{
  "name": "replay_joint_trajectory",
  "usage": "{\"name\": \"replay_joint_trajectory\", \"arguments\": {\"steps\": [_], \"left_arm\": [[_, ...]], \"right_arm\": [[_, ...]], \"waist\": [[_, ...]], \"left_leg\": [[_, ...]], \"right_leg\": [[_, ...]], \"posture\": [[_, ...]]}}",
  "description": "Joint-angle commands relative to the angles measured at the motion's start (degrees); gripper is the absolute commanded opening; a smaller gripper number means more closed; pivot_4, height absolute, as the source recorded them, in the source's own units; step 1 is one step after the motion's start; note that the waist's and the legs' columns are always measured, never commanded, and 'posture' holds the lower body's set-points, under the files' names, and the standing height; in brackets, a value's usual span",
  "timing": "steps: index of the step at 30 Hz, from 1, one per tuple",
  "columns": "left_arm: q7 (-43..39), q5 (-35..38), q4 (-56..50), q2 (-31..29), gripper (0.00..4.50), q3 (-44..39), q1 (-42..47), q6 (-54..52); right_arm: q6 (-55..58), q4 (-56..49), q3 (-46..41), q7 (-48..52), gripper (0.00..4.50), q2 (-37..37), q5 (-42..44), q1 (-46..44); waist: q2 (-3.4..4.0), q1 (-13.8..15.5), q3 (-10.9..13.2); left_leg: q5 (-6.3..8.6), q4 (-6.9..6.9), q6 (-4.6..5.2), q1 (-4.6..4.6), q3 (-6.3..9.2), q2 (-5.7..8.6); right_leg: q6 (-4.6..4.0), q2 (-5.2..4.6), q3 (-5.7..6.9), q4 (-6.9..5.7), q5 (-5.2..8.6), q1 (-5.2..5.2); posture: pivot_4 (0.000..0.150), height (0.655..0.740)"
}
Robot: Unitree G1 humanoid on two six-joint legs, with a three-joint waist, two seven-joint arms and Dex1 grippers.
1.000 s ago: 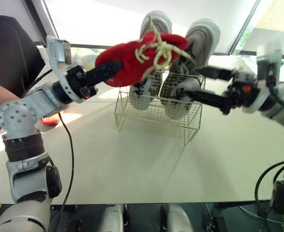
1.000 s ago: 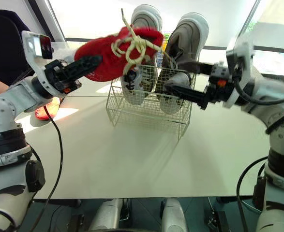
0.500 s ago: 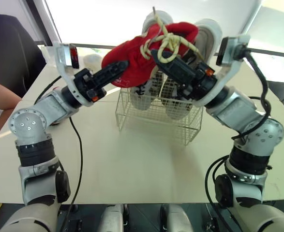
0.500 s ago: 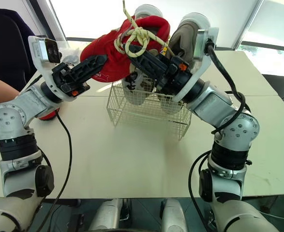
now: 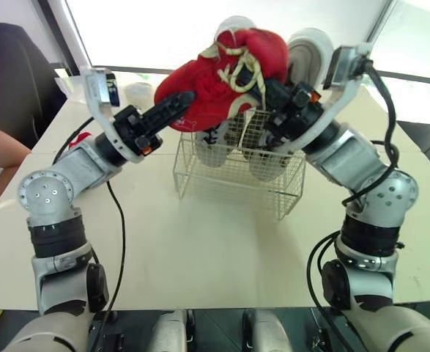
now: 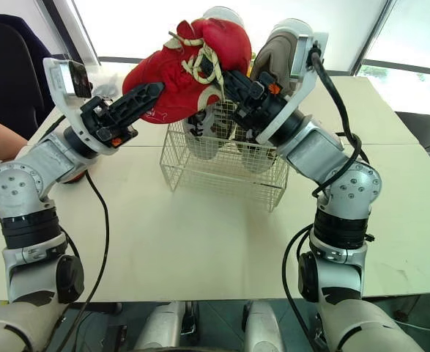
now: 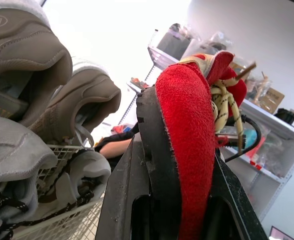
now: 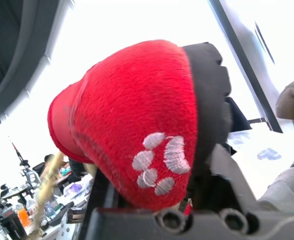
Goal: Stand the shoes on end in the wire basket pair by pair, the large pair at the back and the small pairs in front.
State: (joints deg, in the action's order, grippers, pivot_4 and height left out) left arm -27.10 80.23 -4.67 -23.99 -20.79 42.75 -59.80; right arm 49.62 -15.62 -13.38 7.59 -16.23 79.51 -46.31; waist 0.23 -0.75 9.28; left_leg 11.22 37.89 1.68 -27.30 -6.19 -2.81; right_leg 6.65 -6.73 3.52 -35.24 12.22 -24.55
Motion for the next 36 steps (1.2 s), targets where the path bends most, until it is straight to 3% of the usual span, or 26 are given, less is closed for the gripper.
{"name": "replay_joint_trajectory", "arguments": {"steps": [1,6,7,13,17,26,36], "left_arm": [[0.8,1.6,-1.8,-2.0,1.68,1.5,0.6,-1.8],[-6.4,-2.4,-3.7,-11.6,4.22,2.4,-1.7,-3.5],[-8.3,-3.3,-3.4,-14.1,4.43,2.4,-2.5,-3.9],[-14.4,-7.1,-1.8,-21.5,4.43,2.0,-4.5,-2.9],[-15.6,-10.1,-2.4,-21.9,4.43,2.4,-5.0,-1.0],[-16.3,-12.8,-2.6,-20.6,4.43,2.7,-4.7,0.4],[-17.8,-17.1,-1.8,-19.4,4.43,5.1,-3.5,2.1]], "right_arm": [[0.5,-2.3,1.3,1.7,0.59,-1.7,1.1,-2.9],[4.1,-1.3,1.4,11.9,0.59,-15.9,-4.5,-3.4],[4.4,-0.6,1.8,16.1,0.59,-20.3,-7.0,-2.9],[-1.1,4.7,6.9,37.3,0.59,-37.3,-23.0,-0.6],[-10.8,8.5,13.2,49.9,0.59,-43.6,-36.3,1.1],[-24.1,13.8,18.1,59.5,0.59,-41.7,-50.5,3.6],[-39.0,30.3,21.0,64.3,0.59,-36.2,-61.9,-0.2]], "waist": [[0.00,-0.1,0.0],[0.02,0.1,0.0],[0.03,0.1,0.0],[0.00,0.1,0.1],[-0.02,0.1,0.1],[-0.10,0.2,0.2],[-0.24,0.1,0.2]], "left_leg": [[0.00,0.00,0.00,0.00,0.01,0.00],[0.01,-0.05,-0.01,-0.02,0.00,-0.01],[0.01,-0.07,-0.02,-0.02,0.00,-0.01],[0.12,-0.17,-0.18,-0.04,-0.04,-0.02],[0.12,-0.33,-0.18,-0.06,-0.18,-0.01],[-0.11,-0.65,-0.25,-0.07,-0.33,0.00],[-0.08,-0.55,-0.38,0.05,-0.33,0.04]], "right_leg": [[0.00,0.00,0.00,0.00,0.00,0.00],[-0.02,-0.01,-0.01,0.05,0.01,-0.06],[-0.02,-0.02,-0.01,0.09,0.01,-0.07],[-0.06,-0.10,-0.01,0.27,0.02,-0.24],[-0.07,-0.15,-0.08,0.33,0.01,-0.53],[-0.06,-0.12,-0.18,0.29,0.01,-0.54],[-0.06,-0.11,-0.16,0.25,-0.01,-0.35]], "posture": [[0.150,0.7400],[0.150,0.7400],[0.150,0.7400],[0.150,0.7400],[0.150,0.7400],[0.150,0.7400],[0.150,0.7400]]}}
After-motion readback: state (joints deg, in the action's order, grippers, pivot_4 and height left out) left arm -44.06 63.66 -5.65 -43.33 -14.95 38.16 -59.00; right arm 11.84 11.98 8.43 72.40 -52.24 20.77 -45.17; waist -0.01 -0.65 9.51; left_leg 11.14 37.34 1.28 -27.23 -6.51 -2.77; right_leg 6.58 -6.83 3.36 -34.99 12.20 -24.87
